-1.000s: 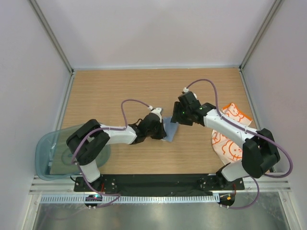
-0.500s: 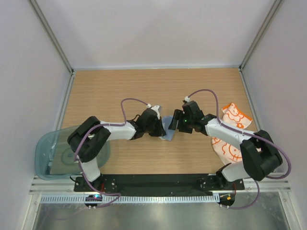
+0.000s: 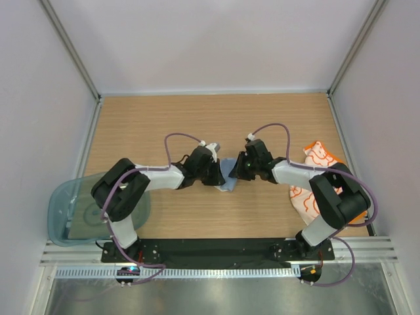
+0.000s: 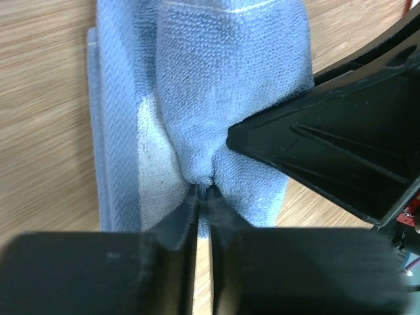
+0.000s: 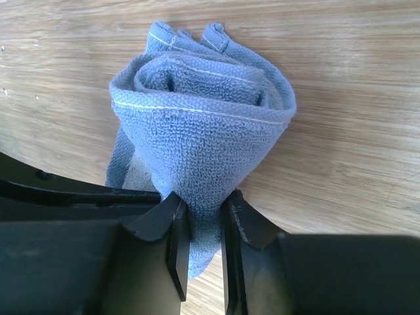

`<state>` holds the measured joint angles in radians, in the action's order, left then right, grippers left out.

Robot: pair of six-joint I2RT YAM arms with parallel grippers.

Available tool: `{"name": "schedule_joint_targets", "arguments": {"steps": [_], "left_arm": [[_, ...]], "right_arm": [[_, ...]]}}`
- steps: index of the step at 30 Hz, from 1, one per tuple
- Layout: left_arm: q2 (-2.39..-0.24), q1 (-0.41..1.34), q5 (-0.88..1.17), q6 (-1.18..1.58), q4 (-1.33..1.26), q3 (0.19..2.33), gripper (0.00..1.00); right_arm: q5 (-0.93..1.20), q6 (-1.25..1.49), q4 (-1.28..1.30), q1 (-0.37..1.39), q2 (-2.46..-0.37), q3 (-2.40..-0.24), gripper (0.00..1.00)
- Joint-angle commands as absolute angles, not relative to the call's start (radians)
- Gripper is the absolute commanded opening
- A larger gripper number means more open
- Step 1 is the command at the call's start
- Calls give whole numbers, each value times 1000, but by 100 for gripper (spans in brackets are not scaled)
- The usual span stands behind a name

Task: Roll the towels
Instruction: Roll the towel

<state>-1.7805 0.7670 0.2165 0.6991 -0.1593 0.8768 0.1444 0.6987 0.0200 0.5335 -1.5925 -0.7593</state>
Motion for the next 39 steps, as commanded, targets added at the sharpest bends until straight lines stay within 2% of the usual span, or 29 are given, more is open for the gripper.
{"name": "schedule_joint_targets", "arguments": {"steps": [1, 3, 4, 6, 7, 10, 17, 28, 34, 36, 38, 39], "left_arm": [[-1740, 770, 192, 640, -65, 865, 12], [-1718, 779, 117, 618, -48, 867, 24], [-1697, 785, 89, 609, -23, 870, 35], [-1678, 811, 28, 577, -3, 891, 45], [-1658, 824, -39, 565, 47, 902, 49], [-1631, 874, -178, 516, 95, 939, 52], [-1562, 1044, -419, 382, 95, 985, 52], [-1679, 1166, -357, 339, 6, 1034, 59], [-1802, 1170, -388, 351, -40, 1069, 59], [-1818, 1170, -411, 356, -49, 1071, 54], [-1827, 1170, -442, 362, -66, 1057, 44], [-1828, 1170, -446, 362, -69, 1052, 32]], "right_arm": [[94, 681, 58, 531, -1592, -790, 17], [95, 673, 132, 532, -1583, -819, 16], [94, 670, 159, 534, -1574, -830, 14], [95, 658, 241, 534, -1571, -864, 13], [94, 650, 273, 537, -1571, -891, 13], [74, 641, 366, 546, -1572, -925, 12], [54, 630, 480, 552, -1608, -1003, 11], [75, 652, 499, 565, -1643, -1031, 10], [127, 660, 485, 566, -1629, -1016, 10], [140, 663, 483, 568, -1620, -1009, 10], [161, 664, 479, 566, -1608, -997, 10], [172, 667, 476, 566, -1605, -993, 10]]}}
